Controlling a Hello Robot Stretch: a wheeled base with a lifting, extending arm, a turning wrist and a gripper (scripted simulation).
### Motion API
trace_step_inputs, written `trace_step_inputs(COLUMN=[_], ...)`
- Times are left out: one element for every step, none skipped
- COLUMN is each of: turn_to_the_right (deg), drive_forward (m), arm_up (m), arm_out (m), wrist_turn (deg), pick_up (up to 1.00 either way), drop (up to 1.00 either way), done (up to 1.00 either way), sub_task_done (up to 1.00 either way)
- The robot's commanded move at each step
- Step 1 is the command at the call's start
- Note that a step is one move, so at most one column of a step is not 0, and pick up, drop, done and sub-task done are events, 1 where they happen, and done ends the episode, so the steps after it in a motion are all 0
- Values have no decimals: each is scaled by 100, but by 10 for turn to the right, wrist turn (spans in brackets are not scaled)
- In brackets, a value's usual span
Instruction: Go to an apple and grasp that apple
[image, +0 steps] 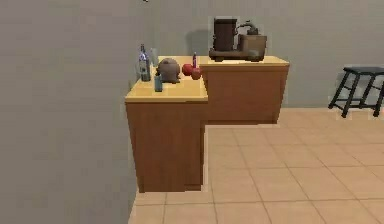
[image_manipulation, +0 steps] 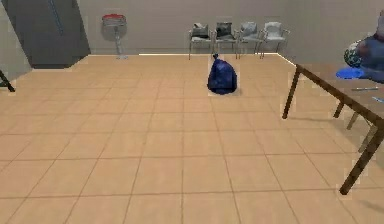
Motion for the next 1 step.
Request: trace_step_inputs(turn_to_the_right=[-30], drive_forward=[0], arm_up=[0], arm_out=[0], wrist_turn=[0], pick_up=[0], drop=[0], done=[0], sub_task_done=[0])
